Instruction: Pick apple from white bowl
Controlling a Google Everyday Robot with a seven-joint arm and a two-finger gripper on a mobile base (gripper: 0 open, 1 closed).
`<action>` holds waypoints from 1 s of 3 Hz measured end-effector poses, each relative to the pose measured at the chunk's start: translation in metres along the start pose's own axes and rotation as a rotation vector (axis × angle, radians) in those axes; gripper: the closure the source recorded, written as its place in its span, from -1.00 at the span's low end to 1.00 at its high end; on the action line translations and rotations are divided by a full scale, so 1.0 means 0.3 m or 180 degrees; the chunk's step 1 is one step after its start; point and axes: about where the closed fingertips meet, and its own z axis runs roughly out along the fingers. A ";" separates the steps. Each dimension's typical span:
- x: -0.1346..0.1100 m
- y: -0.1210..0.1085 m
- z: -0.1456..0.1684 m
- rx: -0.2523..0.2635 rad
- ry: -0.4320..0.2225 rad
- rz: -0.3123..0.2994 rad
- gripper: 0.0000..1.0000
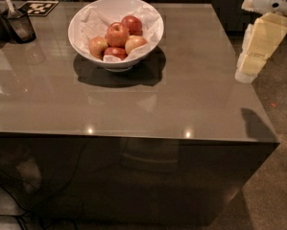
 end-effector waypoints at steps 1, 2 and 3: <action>-0.032 -0.024 -0.026 0.0120 -0.0104 -0.0028 -1.00; -0.074 -0.035 -0.016 0.0152 -0.0178 -0.0054 -1.00; -0.268 -0.028 -0.061 0.0109 -0.0450 -0.0265 -1.00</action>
Offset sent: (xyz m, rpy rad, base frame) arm 0.0100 0.0241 0.0077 0.0352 -0.0326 0.0322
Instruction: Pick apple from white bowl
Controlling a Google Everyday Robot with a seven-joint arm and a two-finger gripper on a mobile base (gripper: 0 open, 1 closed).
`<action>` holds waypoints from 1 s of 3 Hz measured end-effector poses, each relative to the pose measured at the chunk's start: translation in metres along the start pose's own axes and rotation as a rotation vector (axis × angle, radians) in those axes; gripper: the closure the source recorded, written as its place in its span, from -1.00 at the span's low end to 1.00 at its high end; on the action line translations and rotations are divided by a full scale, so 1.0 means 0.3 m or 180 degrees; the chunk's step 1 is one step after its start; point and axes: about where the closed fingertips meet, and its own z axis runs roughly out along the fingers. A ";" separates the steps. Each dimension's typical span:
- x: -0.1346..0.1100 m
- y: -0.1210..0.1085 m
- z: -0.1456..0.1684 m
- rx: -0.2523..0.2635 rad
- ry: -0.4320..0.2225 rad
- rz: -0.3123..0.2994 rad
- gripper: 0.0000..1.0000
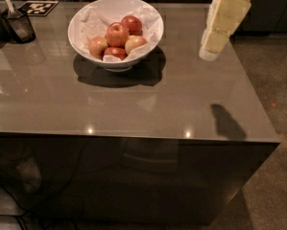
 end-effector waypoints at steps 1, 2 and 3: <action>-0.205 -0.016 -0.051 0.0037 -0.0178 -0.0267 -1.00; -0.381 -0.040 -0.066 0.0086 -0.0349 -0.0553 -1.00; -0.421 -0.060 -0.067 0.0173 -0.0449 -0.0566 -1.00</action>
Offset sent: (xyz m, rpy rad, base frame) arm 0.0100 0.1353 0.0701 -0.0272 -0.0148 0.2994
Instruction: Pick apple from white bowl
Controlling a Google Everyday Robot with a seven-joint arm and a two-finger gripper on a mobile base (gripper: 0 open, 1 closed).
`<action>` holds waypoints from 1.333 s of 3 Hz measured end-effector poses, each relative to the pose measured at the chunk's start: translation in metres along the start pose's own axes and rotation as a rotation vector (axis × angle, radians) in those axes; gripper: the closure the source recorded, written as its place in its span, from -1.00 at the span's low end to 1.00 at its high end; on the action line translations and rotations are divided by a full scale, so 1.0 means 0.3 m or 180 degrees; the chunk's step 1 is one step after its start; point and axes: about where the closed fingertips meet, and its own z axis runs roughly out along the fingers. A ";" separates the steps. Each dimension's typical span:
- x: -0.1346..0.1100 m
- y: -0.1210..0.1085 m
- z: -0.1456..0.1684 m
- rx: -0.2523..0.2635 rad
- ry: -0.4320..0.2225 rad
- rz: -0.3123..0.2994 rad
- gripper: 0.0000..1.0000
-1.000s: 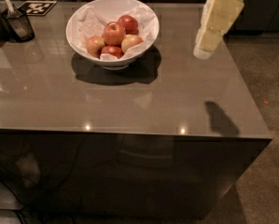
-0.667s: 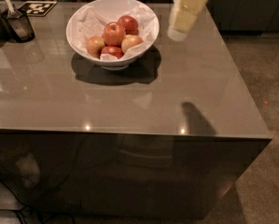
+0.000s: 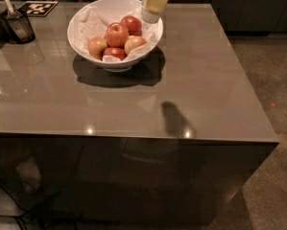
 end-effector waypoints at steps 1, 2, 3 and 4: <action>-0.022 -0.075 0.063 0.0037 -0.0126 0.0093 -1.00; -0.030 -0.172 0.131 0.0078 -0.0143 0.0213 -1.00; -0.009 -0.264 0.198 0.0109 -0.0098 0.0344 -1.00; -0.022 -0.290 0.195 0.0187 -0.0156 0.0346 -1.00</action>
Offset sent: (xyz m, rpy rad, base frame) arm 0.1040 0.0176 -0.0088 0.0694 0.0337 -0.0879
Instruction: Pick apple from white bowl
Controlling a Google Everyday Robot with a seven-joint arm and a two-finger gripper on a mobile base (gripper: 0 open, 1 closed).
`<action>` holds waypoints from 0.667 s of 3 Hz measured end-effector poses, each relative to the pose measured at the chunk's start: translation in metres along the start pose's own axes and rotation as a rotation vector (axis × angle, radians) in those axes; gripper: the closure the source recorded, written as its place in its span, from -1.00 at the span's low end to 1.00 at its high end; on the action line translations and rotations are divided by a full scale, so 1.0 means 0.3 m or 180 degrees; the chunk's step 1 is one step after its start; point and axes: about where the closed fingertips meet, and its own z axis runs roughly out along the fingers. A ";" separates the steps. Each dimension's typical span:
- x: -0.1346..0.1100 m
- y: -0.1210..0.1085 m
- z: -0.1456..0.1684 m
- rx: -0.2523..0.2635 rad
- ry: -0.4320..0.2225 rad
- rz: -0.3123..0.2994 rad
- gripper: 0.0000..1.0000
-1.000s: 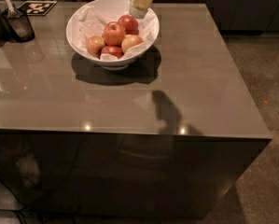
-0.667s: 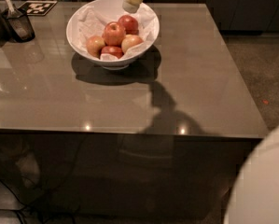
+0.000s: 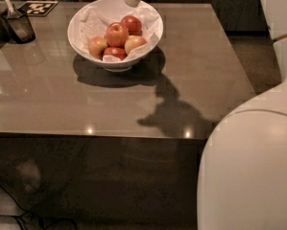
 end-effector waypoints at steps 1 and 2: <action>-0.017 -0.011 0.028 0.0008 -0.0048 0.0000 -1.00; -0.054 -0.024 0.164 -0.0169 -0.0066 -0.0020 -1.00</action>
Offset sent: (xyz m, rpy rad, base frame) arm 0.0738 0.0517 -0.0529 -0.0087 0.1492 0.0760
